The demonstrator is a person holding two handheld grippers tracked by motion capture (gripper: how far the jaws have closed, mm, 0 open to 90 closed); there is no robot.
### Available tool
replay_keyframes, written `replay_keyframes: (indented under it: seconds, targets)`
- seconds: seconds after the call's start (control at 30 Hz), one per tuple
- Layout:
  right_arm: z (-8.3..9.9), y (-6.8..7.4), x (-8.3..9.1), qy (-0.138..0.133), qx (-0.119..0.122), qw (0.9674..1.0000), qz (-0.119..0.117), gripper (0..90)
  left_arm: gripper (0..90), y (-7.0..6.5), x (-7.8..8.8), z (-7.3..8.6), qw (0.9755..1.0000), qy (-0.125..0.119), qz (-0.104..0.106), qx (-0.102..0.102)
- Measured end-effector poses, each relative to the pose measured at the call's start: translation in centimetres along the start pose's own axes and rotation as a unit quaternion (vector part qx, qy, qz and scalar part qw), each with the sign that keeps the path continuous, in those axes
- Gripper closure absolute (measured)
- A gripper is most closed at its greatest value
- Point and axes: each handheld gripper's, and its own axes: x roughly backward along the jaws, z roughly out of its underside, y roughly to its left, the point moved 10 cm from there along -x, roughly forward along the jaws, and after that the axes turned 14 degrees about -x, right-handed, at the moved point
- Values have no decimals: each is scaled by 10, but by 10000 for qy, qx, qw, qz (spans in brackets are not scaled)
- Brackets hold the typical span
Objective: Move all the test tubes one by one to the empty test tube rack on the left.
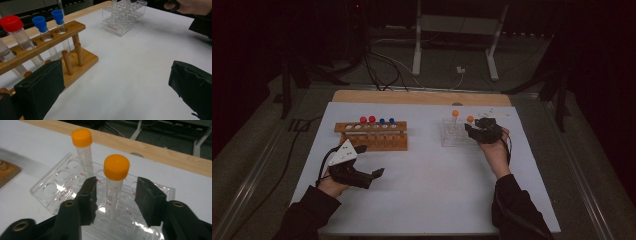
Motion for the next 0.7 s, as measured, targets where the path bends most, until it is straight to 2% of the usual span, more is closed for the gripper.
replay_keyframes:
  seconds: [0.07, 0.2, 0.4, 0.7]
  targets:
    - [1, 0, -3, 44, 0, 10000, -13, 591, 10, 0, -1, 1, 10000, 10, 18, -9]
    - [1, -2, -8, 98, -61, 9999, 37, 620, 10, -2, -1, 0, 10000, 10, 64, -6]
    - [-1, 0, -8, 142, -58, 9999, -51, 739, 10, -3, -1, -1, 9999, -5, 110, 0]
    - [-10, 3, 0, 98, -68, 9999, -38, 751, 10, -9, -2, -5, 9995, -11, 320, 85]
